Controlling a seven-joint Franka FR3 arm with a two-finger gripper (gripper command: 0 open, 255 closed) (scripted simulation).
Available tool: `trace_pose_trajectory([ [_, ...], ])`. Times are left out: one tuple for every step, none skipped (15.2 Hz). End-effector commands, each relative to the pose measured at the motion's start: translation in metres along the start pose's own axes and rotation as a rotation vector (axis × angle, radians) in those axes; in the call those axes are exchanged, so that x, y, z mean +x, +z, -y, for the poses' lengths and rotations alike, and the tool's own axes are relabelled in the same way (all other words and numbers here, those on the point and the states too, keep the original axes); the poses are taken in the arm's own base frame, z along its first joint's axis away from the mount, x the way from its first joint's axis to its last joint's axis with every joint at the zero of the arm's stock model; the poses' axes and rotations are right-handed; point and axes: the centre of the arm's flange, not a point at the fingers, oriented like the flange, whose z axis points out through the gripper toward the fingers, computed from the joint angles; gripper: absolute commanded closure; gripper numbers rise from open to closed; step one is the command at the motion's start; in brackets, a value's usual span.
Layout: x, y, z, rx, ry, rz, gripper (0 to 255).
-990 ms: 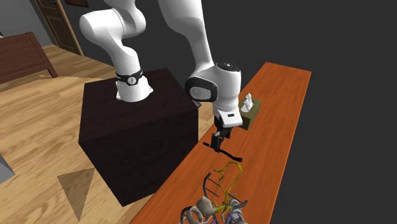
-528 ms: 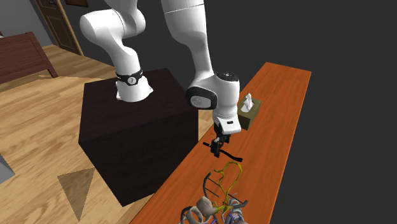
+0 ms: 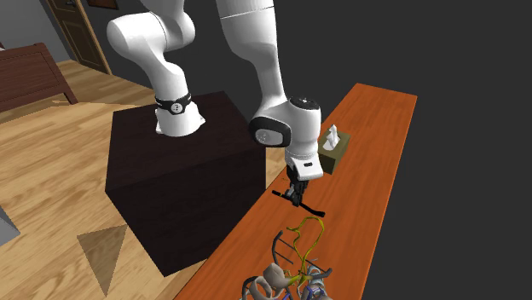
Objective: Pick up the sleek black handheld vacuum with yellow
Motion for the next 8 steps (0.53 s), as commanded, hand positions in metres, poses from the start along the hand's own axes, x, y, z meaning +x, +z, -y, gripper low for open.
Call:
trace_pose_trajectory([
  [0.0,0.0,0.0,0.0,0.0,0.001,255],
  [0.0,0.001,0.0,0.0,0.0,0.001,255],
  [0.0,-0.005,0.0,0.0,0.0,0.001,255],
  [0.001,-0.01,0.0,0.0,0.0,0.001,255],
  [0.001,-0.015,-0.001,0.0,0.0,0.001,255],
  [0.001,-0.02,-0.001,0.0,0.0,0.001,255],
  [0.002,-0.026,-0.001,0.0,0.0,0.001,255],
  [0.002,-0.031,-0.001,0.0,0.0,0.001,255],
])
